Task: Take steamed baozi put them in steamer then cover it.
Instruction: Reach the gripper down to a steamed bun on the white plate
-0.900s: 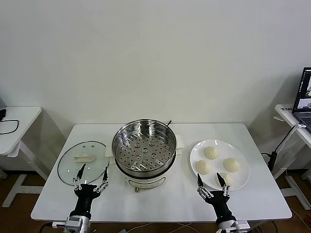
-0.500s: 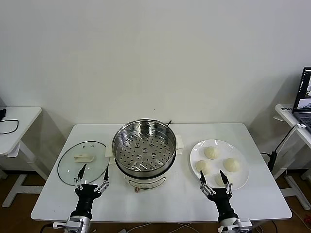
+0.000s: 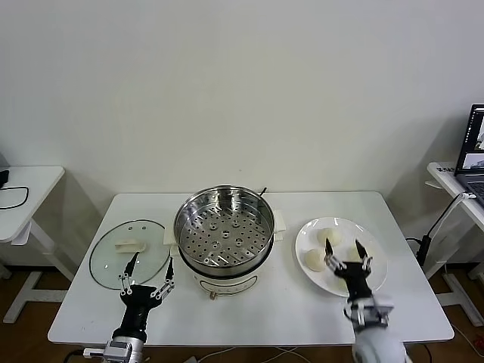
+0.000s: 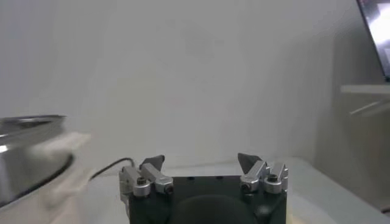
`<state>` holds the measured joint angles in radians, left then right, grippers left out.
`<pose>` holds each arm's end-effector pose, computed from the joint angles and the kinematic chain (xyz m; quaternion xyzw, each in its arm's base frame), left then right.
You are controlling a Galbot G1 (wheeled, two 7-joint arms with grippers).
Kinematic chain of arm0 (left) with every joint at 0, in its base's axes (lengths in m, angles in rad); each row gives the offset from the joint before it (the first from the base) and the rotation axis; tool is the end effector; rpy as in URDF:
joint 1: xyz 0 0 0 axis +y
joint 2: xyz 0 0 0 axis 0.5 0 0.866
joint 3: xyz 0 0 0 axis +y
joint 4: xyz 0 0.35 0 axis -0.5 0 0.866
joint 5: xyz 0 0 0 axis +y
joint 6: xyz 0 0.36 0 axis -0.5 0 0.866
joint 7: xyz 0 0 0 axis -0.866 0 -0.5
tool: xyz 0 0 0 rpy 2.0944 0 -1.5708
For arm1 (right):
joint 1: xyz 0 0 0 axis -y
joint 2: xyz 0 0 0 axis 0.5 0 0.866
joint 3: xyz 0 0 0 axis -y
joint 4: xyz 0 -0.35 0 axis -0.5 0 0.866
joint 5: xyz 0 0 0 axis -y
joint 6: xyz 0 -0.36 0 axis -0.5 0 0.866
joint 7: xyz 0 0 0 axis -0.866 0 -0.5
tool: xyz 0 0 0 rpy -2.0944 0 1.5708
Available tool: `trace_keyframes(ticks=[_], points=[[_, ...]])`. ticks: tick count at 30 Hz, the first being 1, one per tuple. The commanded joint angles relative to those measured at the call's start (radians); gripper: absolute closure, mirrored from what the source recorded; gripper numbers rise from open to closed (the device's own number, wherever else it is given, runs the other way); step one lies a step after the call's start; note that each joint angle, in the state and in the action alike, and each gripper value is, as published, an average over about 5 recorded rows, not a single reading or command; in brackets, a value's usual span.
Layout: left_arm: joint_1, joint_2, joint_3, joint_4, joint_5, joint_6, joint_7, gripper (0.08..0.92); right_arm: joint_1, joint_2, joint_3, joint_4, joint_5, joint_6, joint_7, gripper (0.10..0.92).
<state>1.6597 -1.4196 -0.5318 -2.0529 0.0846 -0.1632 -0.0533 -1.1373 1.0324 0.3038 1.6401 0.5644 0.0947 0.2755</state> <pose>0.1571 0.0302 -0.3311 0.0207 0.9941 0.1046 0.0207 0.3203 -0.0995 -0.3495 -0.0281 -0.9989 -0.0231 0.0293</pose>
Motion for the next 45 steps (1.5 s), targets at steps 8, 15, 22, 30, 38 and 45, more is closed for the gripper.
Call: trace_keyframes(ticks=[8, 15, 22, 30, 38, 45], points=[[-0.001, 0.0, 0.001, -0.018, 0.0, -0.002, -0.001, 0.177, 0.657, -0.21, -0.391, -0.533, 0.116, -0.113, -0.494, 0.203], [-0.002, 0.001, 0.004, -0.015, -0.001, 0.0, -0.001, 0.177, 0.911, -0.322, -0.608, -0.692, -0.077, -0.085, -1.128, 0.203], [-0.003, -0.003, 0.006, -0.013, -0.001, 0.001, -0.001, 0.177, 1.151, -0.291, -0.771, -0.859, -0.334, -0.008, -1.566, 0.203], [-0.001, -0.008, 0.005, -0.012, -0.001, 0.0, -0.001, 0.177, 1.254, -0.208, -0.865, -0.899, -0.617, 0.038, -1.746, 0.203], [0.007, -0.011, 0.001, -0.016, -0.001, -0.002, -0.001, 0.177, 1.252, -0.118, -0.934, -0.944, -0.714, 0.049, -1.668, 0.203], [0.01, -0.017, -0.001, -0.017, 0.0, -0.005, -0.002, 0.177, 1.226, -0.049, -0.948, -0.991, -0.756, 0.064, -1.539, 0.203]])
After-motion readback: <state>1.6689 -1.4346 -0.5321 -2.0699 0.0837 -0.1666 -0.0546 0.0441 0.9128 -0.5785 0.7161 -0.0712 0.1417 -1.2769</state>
